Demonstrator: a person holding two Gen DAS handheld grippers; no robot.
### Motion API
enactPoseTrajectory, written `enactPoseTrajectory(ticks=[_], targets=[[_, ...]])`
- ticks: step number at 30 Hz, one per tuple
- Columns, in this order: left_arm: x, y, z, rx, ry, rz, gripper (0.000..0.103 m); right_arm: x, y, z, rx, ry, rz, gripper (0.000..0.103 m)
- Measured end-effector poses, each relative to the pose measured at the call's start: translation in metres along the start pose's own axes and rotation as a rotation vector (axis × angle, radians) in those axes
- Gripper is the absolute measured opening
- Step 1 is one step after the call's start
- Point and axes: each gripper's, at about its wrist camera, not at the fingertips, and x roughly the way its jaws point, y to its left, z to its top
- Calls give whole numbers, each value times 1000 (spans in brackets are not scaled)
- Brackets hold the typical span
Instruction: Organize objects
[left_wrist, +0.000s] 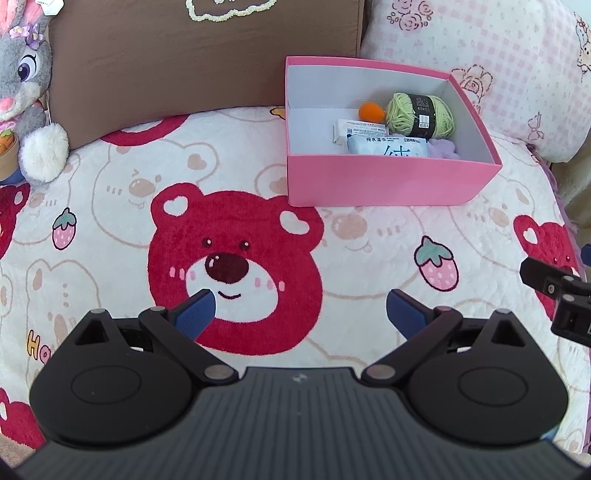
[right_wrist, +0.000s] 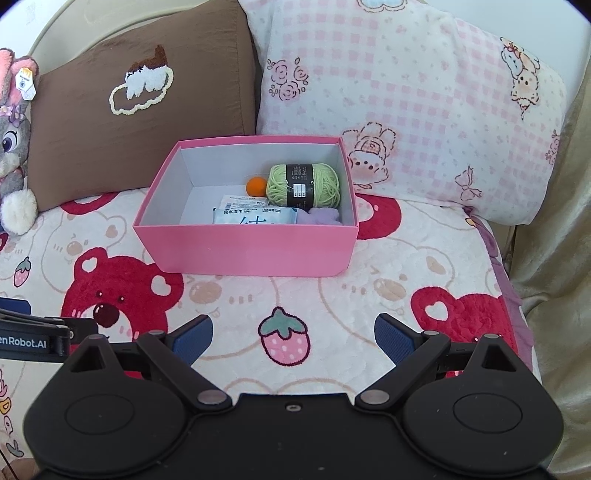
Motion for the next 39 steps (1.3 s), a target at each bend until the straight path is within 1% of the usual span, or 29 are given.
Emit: enactPoseTrajectory(ticks=[12, 21, 39], targets=[[3, 1, -1, -1, 8, 8, 100, 2, -6, 0, 9, 27, -33, 97], [4, 1, -1, 0, 11, 12, 100, 5, -8, 1, 13, 49, -39, 97], [4, -1, -4, 1, 16, 13, 101, 4, -11, 1, 7, 57, -50, 97]])
